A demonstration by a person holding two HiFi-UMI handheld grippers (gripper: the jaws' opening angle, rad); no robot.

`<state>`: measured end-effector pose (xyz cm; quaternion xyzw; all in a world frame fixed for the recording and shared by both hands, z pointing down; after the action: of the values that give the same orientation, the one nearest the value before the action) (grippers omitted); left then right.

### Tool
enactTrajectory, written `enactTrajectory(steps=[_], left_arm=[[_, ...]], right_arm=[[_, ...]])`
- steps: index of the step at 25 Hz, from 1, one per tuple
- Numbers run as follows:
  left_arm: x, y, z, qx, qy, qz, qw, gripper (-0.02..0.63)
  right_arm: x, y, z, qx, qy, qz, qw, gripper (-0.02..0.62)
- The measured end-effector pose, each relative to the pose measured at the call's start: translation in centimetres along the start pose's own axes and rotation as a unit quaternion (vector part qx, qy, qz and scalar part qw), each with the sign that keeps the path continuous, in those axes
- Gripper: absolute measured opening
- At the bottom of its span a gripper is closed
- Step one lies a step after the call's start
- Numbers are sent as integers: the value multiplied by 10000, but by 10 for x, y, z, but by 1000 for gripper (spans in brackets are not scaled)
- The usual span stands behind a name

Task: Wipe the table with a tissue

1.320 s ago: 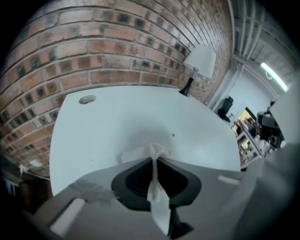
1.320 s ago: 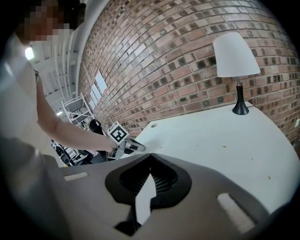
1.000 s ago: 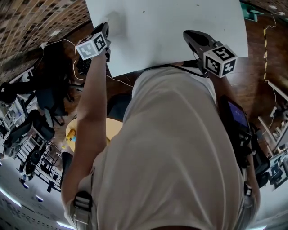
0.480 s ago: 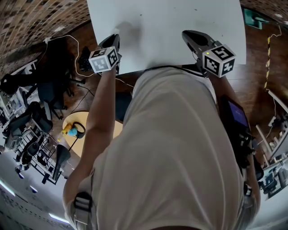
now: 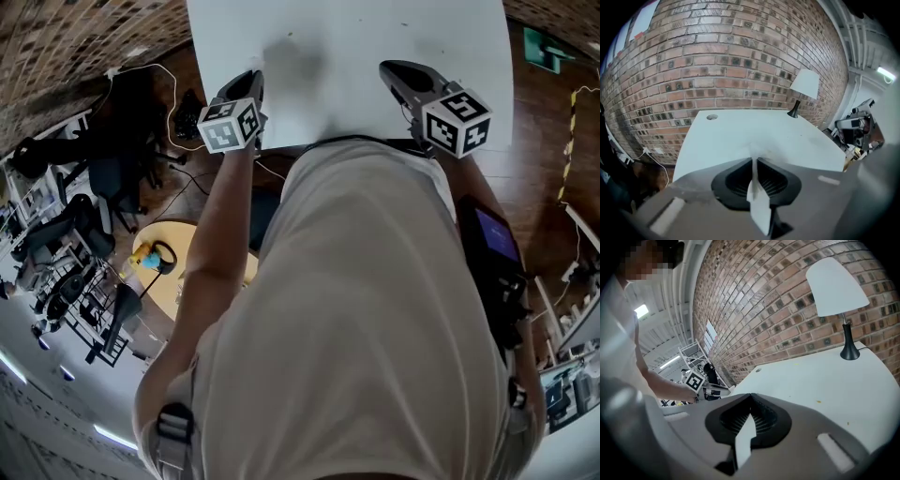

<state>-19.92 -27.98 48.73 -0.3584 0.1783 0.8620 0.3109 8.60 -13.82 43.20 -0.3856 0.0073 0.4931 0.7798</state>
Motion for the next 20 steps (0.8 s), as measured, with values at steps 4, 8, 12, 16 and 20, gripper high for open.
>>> enactTrajectory(steps=[4, 8, 12, 16, 20], left_arm=[[-23, 6, -7, 140, 25, 19, 9999, 38], [-50, 8, -22, 868, -256, 318, 9954, 38], [-75, 4, -29, 1092, -293, 434, 9926, 37], [-92, 3, -35, 1189, -162, 540, 9913, 38], [-103, 5, -34, 1341, -40, 465, 9899, 37]], right_arm=[[3, -3, -1, -35, -29, -16, 10000, 8], [18, -11, 2, -104, -90, 100, 9999, 8], [39, -23, 2, -192, -209, 224, 9993, 8], [56, -28, 5, -346, -328, 439, 9979, 8], [67, -34, 7, -436, -388, 576, 9966, 8]])
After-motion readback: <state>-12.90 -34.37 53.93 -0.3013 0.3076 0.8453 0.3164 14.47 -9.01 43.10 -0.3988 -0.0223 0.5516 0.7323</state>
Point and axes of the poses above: the fingertips, and each gripper's own axes: x backward along the fingers, y to its left, z out of its underside, the point moved 7 cm from there along x, backward along the fingers, and after that the axes turned 7 degrees about -x, right-handed, at the moved point
